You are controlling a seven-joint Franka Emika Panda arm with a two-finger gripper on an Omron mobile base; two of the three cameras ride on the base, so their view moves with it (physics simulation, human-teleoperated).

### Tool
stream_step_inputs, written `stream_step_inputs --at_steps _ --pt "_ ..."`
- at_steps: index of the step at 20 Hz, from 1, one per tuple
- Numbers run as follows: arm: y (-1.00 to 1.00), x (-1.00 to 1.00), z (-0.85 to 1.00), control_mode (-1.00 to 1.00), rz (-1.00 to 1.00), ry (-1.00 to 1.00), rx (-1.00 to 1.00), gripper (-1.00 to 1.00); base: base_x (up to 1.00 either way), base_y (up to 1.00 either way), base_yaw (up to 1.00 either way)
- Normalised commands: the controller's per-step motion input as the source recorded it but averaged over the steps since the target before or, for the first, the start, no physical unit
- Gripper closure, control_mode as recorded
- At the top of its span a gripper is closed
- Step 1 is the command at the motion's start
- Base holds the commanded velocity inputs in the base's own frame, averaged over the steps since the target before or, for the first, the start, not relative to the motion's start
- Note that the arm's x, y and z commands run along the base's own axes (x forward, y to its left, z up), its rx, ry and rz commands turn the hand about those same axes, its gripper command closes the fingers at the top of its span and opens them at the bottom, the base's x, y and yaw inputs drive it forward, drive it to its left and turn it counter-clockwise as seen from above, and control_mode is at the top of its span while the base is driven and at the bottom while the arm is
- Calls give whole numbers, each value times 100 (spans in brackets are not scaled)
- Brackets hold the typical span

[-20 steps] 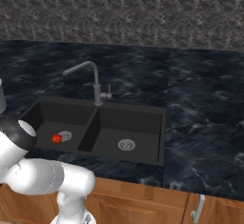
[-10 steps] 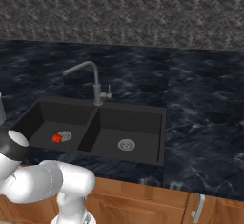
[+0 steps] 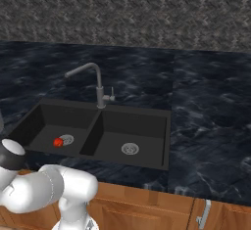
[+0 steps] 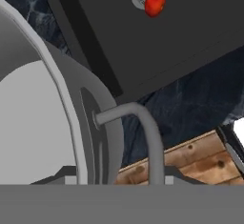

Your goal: Dump the tomato from the pot into the sink. Then turn on the water and wash the tomato. Then turn off the water and put the tomato back in the pot.

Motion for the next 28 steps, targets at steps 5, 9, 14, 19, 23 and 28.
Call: stream_step_inputs --at_steps 5,9,14,19,23,28 --pt "23 28 -26 -100 6 -1 0 100 0 0 0" --pt "26 26 -23 -100 3 0 0 100 0 0 0" --pt "28 12 -16 -100 1 0 0 100 0 0 0" --pt "23 1 -15 -100 0 0 -4 100 0 0 0" --pt "14 0 -4 -100 0 0 -11 100 0 0 0" --pt "6 8 -9 -100 0 0 -10 -100 0 0 0"
